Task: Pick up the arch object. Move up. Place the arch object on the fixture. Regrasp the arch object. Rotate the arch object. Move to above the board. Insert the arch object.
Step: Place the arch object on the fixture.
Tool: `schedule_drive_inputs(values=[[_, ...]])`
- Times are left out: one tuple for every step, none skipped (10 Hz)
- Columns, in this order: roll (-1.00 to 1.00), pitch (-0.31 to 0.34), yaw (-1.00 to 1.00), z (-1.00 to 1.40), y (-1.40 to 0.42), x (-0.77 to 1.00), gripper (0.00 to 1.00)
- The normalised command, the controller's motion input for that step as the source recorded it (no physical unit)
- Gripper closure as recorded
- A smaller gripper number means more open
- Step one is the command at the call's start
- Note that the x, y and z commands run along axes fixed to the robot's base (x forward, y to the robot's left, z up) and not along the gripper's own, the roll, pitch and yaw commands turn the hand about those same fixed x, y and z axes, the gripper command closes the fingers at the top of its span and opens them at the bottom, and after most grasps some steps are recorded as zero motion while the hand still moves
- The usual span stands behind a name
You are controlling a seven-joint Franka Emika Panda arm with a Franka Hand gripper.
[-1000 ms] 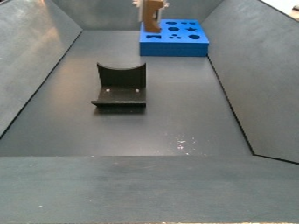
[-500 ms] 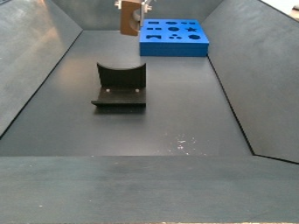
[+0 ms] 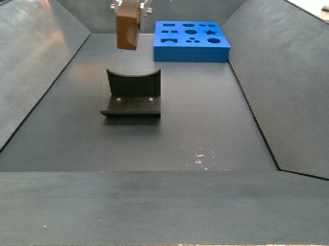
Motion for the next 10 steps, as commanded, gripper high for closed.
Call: schedule_drive_inputs(values=[[-1.00, 0.166, -0.08, 0.00, 0.05, 0.07, 1.00], [-1.00, 0.167, -0.10, 0.00, 0.04, 0.07, 1.00], [-1.00, 0.170, -0.11, -0.01, 0.04, 0.08, 1.00], [-1.00, 0.173, -0.12, -0.01, 0.04, 0.08, 1.00], [-1.00, 0.175, -0.15, -0.01, 0.05, 0.08, 1.00], [-1.00, 0.172, -0.17, -0.01, 0.05, 0.07, 1.00], [-0.83, 0.130, -0.18, -0.01, 0.05, 0.07, 1.00], [-0.66, 0.096, -0.17, -0.01, 0.04, 0.07, 1.00], [-0.48, 0.068, -0.16, -0.02, 0.05, 0.07, 1.00], [-0.32, 0.043, -0.15, -0.01, 0.04, 0.07, 1.00]])
